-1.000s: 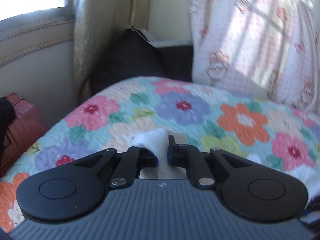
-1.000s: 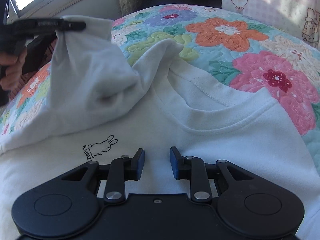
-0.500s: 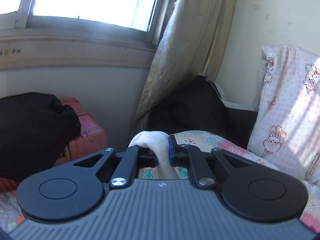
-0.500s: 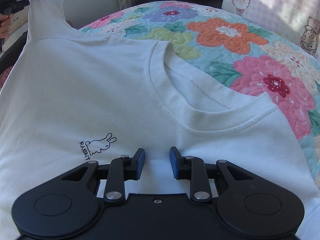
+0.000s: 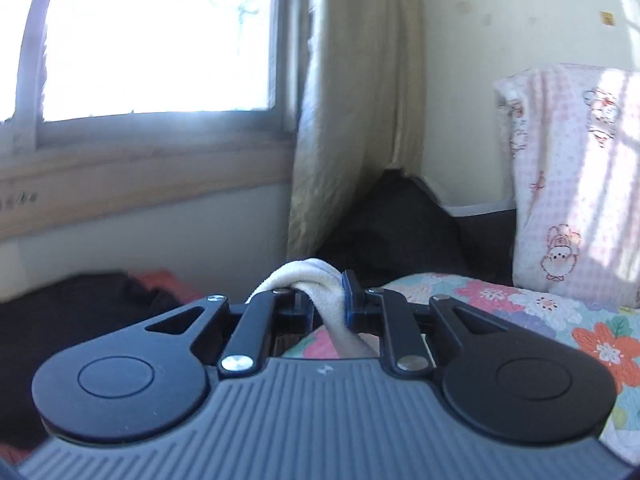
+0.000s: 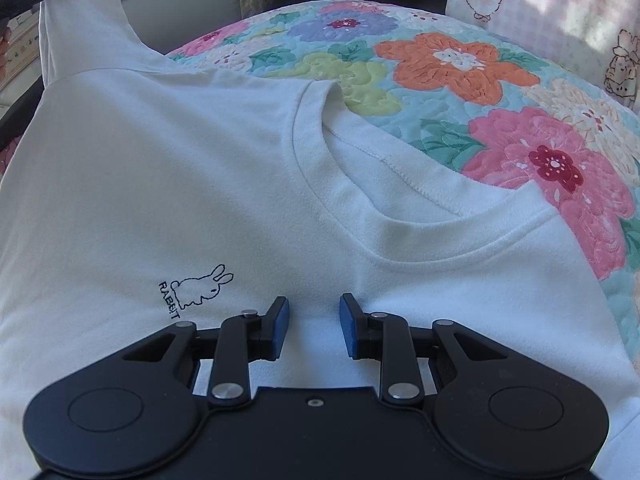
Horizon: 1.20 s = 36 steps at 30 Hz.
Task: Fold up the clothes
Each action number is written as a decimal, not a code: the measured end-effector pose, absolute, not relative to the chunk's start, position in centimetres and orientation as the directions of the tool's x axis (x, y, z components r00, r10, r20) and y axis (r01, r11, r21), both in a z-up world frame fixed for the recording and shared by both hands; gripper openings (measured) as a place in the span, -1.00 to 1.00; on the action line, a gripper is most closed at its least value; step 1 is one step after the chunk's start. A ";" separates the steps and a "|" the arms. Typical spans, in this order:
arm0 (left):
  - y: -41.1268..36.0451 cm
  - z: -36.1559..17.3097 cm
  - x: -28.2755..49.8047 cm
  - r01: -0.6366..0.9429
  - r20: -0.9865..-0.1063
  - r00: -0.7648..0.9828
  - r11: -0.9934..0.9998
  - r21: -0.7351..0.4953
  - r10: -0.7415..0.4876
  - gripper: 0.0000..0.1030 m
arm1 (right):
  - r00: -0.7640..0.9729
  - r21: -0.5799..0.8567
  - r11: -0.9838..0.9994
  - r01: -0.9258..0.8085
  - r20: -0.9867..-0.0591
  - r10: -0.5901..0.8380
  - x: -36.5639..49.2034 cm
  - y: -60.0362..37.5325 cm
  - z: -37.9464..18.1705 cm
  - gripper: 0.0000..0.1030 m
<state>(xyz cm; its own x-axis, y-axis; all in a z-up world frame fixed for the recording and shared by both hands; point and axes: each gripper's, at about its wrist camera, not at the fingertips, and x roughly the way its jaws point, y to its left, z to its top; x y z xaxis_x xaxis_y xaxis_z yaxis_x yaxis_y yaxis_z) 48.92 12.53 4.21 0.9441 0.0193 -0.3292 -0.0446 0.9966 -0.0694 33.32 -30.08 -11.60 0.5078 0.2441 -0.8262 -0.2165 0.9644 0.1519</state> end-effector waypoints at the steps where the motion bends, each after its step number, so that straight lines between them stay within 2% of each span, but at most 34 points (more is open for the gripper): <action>1: 13.7 2.9 49.4 -0.124 -0.413 0.908 0.986 -0.107 0.069 -0.42 | 0.508 0.150 0.965 -0.217 -0.826 0.243 33.3 -30.0 -11.6 -0.40; 2: 14.9 1.5 49.8 -0.208 -0.495 0.861 0.969 -0.133 0.117 -0.19 | 0.508 0.149 0.965 -0.217 -0.826 0.242 33.3 -30.0 -11.6 -0.40; 3: 16.2 -0.2 50.1 -0.294 -0.568 0.806 0.946 -0.135 0.169 -0.19 | 0.508 0.148 0.965 -0.217 -0.827 0.241 33.3 -30.0 -11.6 -0.40; 5: 19.2 -3.3 50.0 -0.412 -0.652 0.724 0.899 -0.146 0.226 -0.23 | 0.506 0.144 0.965 -0.218 -0.829 0.238 33.3 -29.9 -11.5 -0.40; 9: 24.0 -6.1 48.5 -0.519 -0.667 0.693 0.832 -0.197 0.274 -0.19 | 0.501 0.126 0.965 -0.230 -0.835 0.228 33.3 -29.8 -11.4 -0.40; 14: 27.2 -6.5 47.8 -0.507 -0.613 0.753 0.804 -0.309 0.239 -0.19 | 0.492 0.128 0.963 -0.236 -0.839 0.232 33.4 -29.8 -11.4 -0.40; 17: 27.1 -5.6 47.6 -0.462 -0.540 0.808 0.822 -0.333 0.236 -0.26 | 0.497 0.131 0.963 -0.236 -0.835 0.236 33.3 -29.9 -11.5 -0.40; 18: 27.0 -5.2 47.5 -0.436 -0.505 0.832 0.833 -0.342 0.228 -0.38 | 0.499 0.132 0.963 -0.236 -0.834 0.236 33.3 -29.9 -11.5 -0.40; 19: 26.9 -4.3 47.2 -0.382 -0.449 0.868 0.860 -0.337 0.210 -0.83 | 0.501 0.132 0.963 -0.236 -0.833 0.237 33.3 -29.9 -11.5 -0.40; 21: 24.8 -1.8 46.1 -0.314 -0.297 0.922 0.928 -0.202 0.247 -0.82 | 0.502 0.130 0.963 -0.237 -0.832 0.236 33.2 -29.9 -11.5 -0.40; 22: 24.0 -1.2 45.9 -0.306 -0.260 0.930 0.940 -0.150 0.262 -0.82 | 0.503 0.130 0.963 -0.236 -0.832 0.236 33.2 -29.9 -11.6 -0.40; 24: 23.1 -0.6 46.3 -0.354 -0.276 0.904 0.933 -0.061 0.325 -0.81 | 0.503 0.133 0.964 -0.232 -0.832 0.235 33.3 -29.9 -11.6 -0.39; 25: 22.7 -0.3 46.6 -0.377 -0.282 0.890 0.926 -0.016 0.357 -0.74 | 0.504 0.135 0.965 -0.227 -0.831 0.235 33.3 -29.9 -11.6 -0.39; 27: 21.9 0.1 46.9 -0.420 -0.292 0.858 0.904 0.076 0.423 -0.44 | 0.513 0.132 0.967 -0.217 -0.828 0.228 33.1 -29.8 -11.6 -0.39; 29: 21.3 -0.3 46.4 -0.464 -0.312 0.810 0.868 0.176 0.496 0.11 | 0.527 0.118 0.970 -0.212 -0.822 0.215 32.8 -29.6 -11.6 -0.39; 32: 19.9 -0.7 44.1 -0.371 -0.379 0.810 0.891 0.261 0.448 0.22 | 0.568 0.096 0.979 -0.178 -0.802 0.182 31.3 -29.2 -10.6 -0.36; 34: 18.9 -0.8 41.2 -0.257 -0.436 0.820 0.919 0.297 0.371 0.28 | 0.600 0.115 0.987 -0.110 -0.784 0.158 29.2 -29.1 -9.0 -0.19; 36: 18.1 -1.6 37.0 -0.128 -0.513 0.813 0.944 0.305 0.276 0.36 | 0.638 0.201 0.975 -0.091 -0.741 0.212 26.0 -28.8 -7.1 -0.08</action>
